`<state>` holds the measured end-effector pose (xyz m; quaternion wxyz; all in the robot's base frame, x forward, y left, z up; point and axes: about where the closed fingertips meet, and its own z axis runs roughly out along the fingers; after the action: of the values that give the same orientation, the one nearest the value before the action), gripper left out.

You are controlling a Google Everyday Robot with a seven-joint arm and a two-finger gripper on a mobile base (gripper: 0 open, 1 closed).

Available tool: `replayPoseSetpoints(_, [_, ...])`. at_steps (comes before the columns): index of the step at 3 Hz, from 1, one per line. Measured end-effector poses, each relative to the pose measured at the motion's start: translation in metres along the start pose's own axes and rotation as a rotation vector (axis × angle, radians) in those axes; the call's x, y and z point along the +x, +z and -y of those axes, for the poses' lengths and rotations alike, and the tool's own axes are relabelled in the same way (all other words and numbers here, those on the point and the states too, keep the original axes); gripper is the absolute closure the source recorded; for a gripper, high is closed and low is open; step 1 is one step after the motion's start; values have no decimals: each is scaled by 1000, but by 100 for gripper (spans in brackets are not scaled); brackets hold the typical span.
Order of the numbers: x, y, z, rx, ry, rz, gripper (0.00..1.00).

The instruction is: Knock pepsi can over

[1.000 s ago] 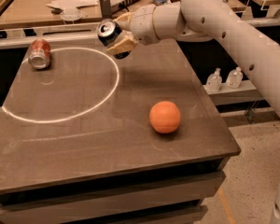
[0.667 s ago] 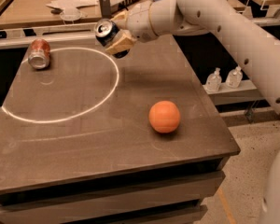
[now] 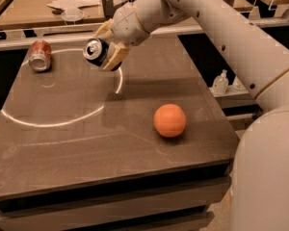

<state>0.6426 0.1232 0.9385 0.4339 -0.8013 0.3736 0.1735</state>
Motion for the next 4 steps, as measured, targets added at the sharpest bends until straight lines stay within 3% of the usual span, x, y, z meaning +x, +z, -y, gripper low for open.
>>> replayPoseSetpoints(1, [-9, 19, -29, -170, -131, -125, 100])
replayPoseSetpoints(2, [-7, 28, -44, -234, -202, -242, 100])
replayPoseSetpoints(3, [1, 33, -59, -290, -239, -368, 82])
replayPoseSetpoints(4, [11, 37, -76, -351, -238, -453, 58])
